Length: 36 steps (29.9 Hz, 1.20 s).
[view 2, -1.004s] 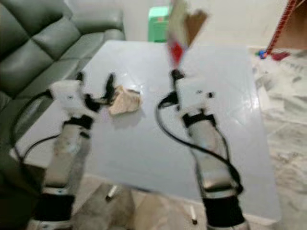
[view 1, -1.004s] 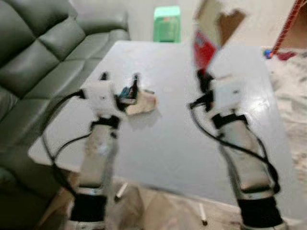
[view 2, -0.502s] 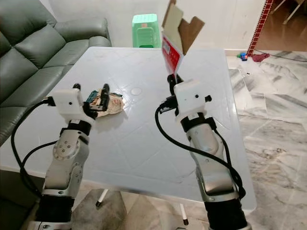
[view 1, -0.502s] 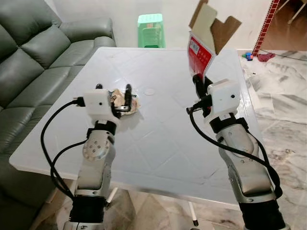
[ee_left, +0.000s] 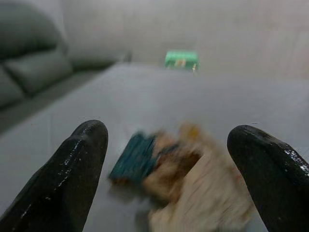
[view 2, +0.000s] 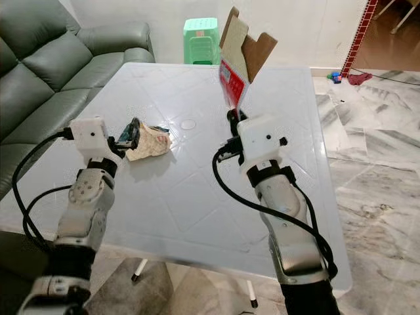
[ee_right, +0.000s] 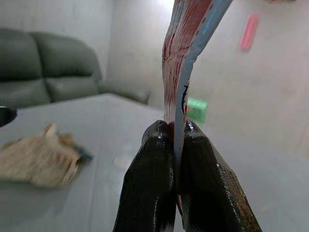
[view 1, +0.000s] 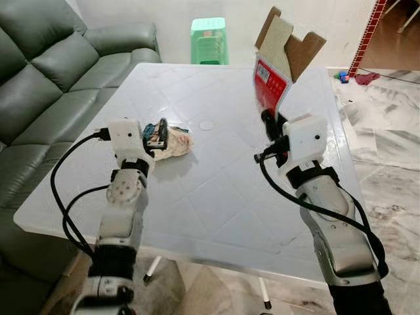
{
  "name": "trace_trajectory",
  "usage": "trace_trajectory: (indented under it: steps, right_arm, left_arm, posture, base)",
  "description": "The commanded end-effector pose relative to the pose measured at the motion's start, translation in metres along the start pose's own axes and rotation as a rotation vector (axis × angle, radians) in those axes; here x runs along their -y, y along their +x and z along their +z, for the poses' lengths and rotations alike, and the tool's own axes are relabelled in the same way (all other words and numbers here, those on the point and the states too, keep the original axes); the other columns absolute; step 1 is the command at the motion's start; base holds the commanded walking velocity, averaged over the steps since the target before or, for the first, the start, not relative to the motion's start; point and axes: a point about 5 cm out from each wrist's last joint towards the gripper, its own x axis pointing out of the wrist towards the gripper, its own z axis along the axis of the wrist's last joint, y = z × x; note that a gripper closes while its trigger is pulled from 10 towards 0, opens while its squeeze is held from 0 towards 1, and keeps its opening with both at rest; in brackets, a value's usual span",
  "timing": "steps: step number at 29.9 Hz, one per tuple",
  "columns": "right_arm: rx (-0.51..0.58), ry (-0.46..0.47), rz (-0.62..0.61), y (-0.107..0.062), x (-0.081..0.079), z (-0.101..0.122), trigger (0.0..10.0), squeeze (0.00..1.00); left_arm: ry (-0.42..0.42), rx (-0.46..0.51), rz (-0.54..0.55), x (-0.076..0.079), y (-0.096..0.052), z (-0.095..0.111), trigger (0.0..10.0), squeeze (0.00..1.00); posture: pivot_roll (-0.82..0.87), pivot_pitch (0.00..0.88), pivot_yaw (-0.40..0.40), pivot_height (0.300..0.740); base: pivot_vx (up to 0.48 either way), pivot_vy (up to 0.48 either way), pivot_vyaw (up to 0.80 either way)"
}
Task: Picking trash to rubbish bin
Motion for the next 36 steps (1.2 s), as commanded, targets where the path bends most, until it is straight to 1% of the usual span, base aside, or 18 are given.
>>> trace_trajectory:
  steps: [1,3,5,7,8,9,10,13,14,15,16,17,18,19,26,28,29,36]
  right_arm:
    - [-0.009,0.032,0.047,-0.005,-0.005,0.004,10.0,0.0]
    - [-0.022,0.037,0.059,-0.009,-0.005,0.004,10.0,0.0]
    - [-0.04,0.033,0.084,-0.013,-0.004,0.004,10.0,0.0]
    - [-0.043,0.027,0.089,-0.014,-0.003,0.005,10.0,0.0]
    - [-0.049,0.022,0.088,-0.015,-0.002,0.005,10.0,0.0]
    - [-0.049,0.022,0.088,-0.015,-0.002,0.005,10.0,0.0]
    - [-0.051,0.019,0.087,-0.014,-0.001,0.006,10.0,0.0]
    - [-0.048,0.014,0.092,-0.012,-0.002,0.008,10.0,0.0]
    - [-0.047,0.008,0.097,-0.011,-0.003,0.008,10.0,0.0]
    - [-0.048,0.007,0.101,-0.011,-0.004,0.008,10.0,0.0]
    - [-0.048,0.007,0.101,-0.011,-0.004,0.008,10.0,0.0]
    - [-0.05,0.009,0.102,-0.011,-0.005,0.008,10.0,0.0]
    - [-0.049,0.009,0.105,-0.011,-0.006,0.009,10.0,0.0]
    - [-0.049,0.009,0.107,-0.011,-0.007,0.009,10.0,0.0]
    - [-0.054,0.008,0.107,-0.011,-0.007,0.008,10.0,0.0]
    - [-0.055,0.006,0.107,-0.01,-0.007,0.008,10.0,0.0]
    - [-0.054,0.005,0.106,-0.01,-0.007,0.008,10.0,0.0]
    - [-0.053,-0.001,0.102,-0.008,-0.008,0.007,10.0,0.0]
  left_arm:
    - [-0.014,-0.038,0.025,-0.01,0.006,-0.004,10.0,0.0]
    - [-0.025,-0.051,0.01,-0.009,0.008,-0.006,10.0,0.0]
    - [-0.032,-0.082,-0.025,-0.003,0.013,-0.009,10.0,0.0]
    - [-0.036,-0.082,-0.055,0.002,0.015,-0.008,10.0,0.0]
    - [-0.025,-0.087,-0.081,0.007,0.018,-0.008,10.0,0.0]
    - [-0.025,-0.087,-0.081,0.007,0.018,-0.008,10.0,0.0]
    - [-0.031,-0.071,-0.099,0.011,0.022,-0.004,10.0,0.0]
    - [-0.019,-0.044,-0.13,0.017,0.025,0.001,10.0,0.0]
    - [-0.015,-0.048,-0.142,0.02,0.025,0.0,10.0,0.0]
    - [-0.014,-0.074,-0.142,0.02,0.024,-0.005,10.0,0.0]
    - [-0.014,-0.074,-0.142,0.02,0.024,-0.005,10.0,0.0]
    - [-0.011,-0.115,-0.138,0.02,0.023,-0.011,10.0,0.0]
    - [-0.025,-0.178,-0.087,0.015,0.023,-0.02,10.0,0.0]
    - [-0.03,-0.191,-0.08,0.014,0.023,-0.021,10.0,0.0]
    - [-0.036,-0.174,-0.104,0.016,0.025,-0.019,10.0,0.0]
    - [-0.046,-0.17,-0.114,0.017,0.026,-0.018,4.9,0.0]
    - [-0.048,-0.166,-0.118,0.017,0.026,-0.017,0.0,0.0]
    - [-0.044,-0.119,-0.131,0.019,0.029,-0.009,0.0,0.0]
  posture:
    - [-0.16,0.138,0.051,0.74]
    - [-0.17,0.146,0.053,0.74]
    - [-0.18,0.152,0.055,0.74]
    - [-0.18,0.157,0.056,0.74]
    - [-0.19,0.161,0.056,0.74]
    - [-0.19,0.161,0.056,0.74]
    - [-0.19,0.162,0.057,0.74]
    - [-0.18,0.16,0.059,0.74]
    - [-0.18,0.16,0.059,0.74]
    - [-0.18,0.158,0.059,0.74]
    - [-0.18,0.158,0.059,0.74]
    - [-0.18,0.158,0.059,0.74]
    - [-0.18,0.157,0.06,0.74]
    - [-0.18,0.156,0.06,0.74]
    - [-0.18,0.152,0.063,0.74]
    - [-0.18,0.152,0.064,0.74]
    - [-0.18,0.151,0.066,0.74]
    - [-0.17,0.149,0.071,0.74]
  base:
    - [0.0,0.0,0.0]
    - [0.0,0.0,0.0]
    - [0.0,0.0,0.0]
    - [0.0,0.0,0.0]
    - [0.0,0.0,0.0]
    - [0.0,0.0,0.0]
    - [0.0,0.0,0.0]
    - [0.0,0.0,0.0]
    - [0.0,0.0,0.0]
    - [0.0,0.0,0.0]
    - [0.0,0.0,0.0]
    - [0.0,0.0,0.0]
    - [0.0,0.0,0.0]
    - [0.0,0.0,0.0]
    - [0.0,0.0,0.0]
    - [0.0,0.0,0.0]
    - [0.0,0.0,0.0]
    - [0.0,0.0,0.0]
